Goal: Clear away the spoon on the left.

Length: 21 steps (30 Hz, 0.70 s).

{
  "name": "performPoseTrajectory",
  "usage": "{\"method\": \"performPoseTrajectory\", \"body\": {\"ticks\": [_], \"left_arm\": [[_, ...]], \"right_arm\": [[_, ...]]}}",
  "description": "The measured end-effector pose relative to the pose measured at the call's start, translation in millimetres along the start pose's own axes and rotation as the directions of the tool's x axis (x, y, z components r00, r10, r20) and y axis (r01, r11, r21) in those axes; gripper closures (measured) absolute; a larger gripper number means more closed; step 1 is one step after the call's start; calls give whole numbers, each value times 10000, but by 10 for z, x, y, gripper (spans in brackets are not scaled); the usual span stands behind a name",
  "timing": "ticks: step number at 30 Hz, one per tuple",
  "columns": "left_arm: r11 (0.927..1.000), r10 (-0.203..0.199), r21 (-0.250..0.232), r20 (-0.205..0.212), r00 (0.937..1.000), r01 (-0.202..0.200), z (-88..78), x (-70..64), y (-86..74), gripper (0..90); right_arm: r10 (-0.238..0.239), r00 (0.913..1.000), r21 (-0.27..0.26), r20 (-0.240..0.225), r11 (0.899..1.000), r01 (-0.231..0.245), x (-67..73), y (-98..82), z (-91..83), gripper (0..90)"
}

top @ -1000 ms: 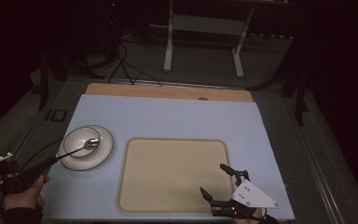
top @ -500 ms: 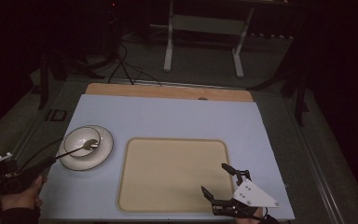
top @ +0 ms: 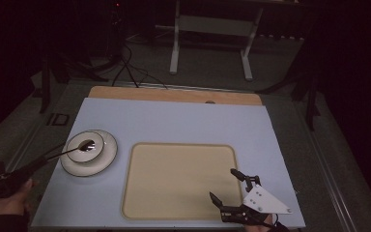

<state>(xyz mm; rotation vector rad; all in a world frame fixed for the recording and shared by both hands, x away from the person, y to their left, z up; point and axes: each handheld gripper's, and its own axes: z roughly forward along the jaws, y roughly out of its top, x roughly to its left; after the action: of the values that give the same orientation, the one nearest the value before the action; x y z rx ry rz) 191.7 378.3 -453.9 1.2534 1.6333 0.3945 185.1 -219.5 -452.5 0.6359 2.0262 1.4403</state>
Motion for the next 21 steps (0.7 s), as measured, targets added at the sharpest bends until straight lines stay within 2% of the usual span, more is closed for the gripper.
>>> {"method": "performPoseTrajectory", "body": {"ticks": [6,11,15,16,21], "left_arm": [[9994,348,82,141,9993,-349,-51,-63,80,896],[9968,751,229,475,9960,-762,-100,-145,182,896],[9916,1227,317,712,9899,-1252,-136,-226,260,895],[9916,1227,317,712,9899,-1252,-136,-226,260,895],[9823,1745,464,1219,9771,-1812,-148,-381,346,895]], "right_arm": [[30,10000,-22,-19,10000,-30,-10,-2,0,111],[85,10000,-57,-30,9999,-85,-21,-5,0,111],[101,9999,-60,-36,9999,-101,-22,-6,0,111],[101,9999,-60,-36,9999,-101,-22,-6,0,111],[76,10000,-116,-55,9999,-77,-27,-4,-4,112]]}}
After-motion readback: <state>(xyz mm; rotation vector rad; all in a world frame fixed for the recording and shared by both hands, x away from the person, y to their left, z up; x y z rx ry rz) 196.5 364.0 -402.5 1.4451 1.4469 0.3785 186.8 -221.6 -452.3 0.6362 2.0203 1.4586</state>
